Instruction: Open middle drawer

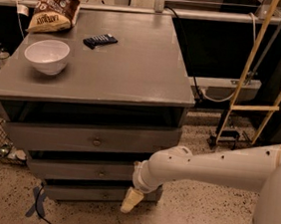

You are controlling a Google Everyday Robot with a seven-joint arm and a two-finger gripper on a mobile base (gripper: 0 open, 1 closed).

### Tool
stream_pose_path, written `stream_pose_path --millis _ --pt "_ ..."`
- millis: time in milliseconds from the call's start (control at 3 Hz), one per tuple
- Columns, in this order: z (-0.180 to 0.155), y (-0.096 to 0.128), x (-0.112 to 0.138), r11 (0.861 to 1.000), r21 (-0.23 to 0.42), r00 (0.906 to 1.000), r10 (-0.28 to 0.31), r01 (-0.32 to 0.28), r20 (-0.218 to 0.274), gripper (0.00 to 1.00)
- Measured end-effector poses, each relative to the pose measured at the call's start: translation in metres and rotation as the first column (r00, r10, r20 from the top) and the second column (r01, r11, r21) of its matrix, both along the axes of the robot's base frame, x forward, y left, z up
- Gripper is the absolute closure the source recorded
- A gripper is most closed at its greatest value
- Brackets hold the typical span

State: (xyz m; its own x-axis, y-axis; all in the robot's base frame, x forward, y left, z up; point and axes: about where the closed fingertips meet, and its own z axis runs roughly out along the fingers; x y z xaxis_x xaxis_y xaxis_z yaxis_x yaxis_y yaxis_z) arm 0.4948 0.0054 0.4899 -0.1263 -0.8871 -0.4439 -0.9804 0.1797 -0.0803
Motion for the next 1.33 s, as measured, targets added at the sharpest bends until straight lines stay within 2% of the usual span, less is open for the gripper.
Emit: stream_pose_path --millis 667,1333 --pt "-0.017 0.03 0.039 0.999 0.026 0.9965 0.027 -0.029 0.08 0.0" --pt "-0.04 0.047 0.065 1.0 0.026 0.9944 0.014 -0.016 0.104 0.0"
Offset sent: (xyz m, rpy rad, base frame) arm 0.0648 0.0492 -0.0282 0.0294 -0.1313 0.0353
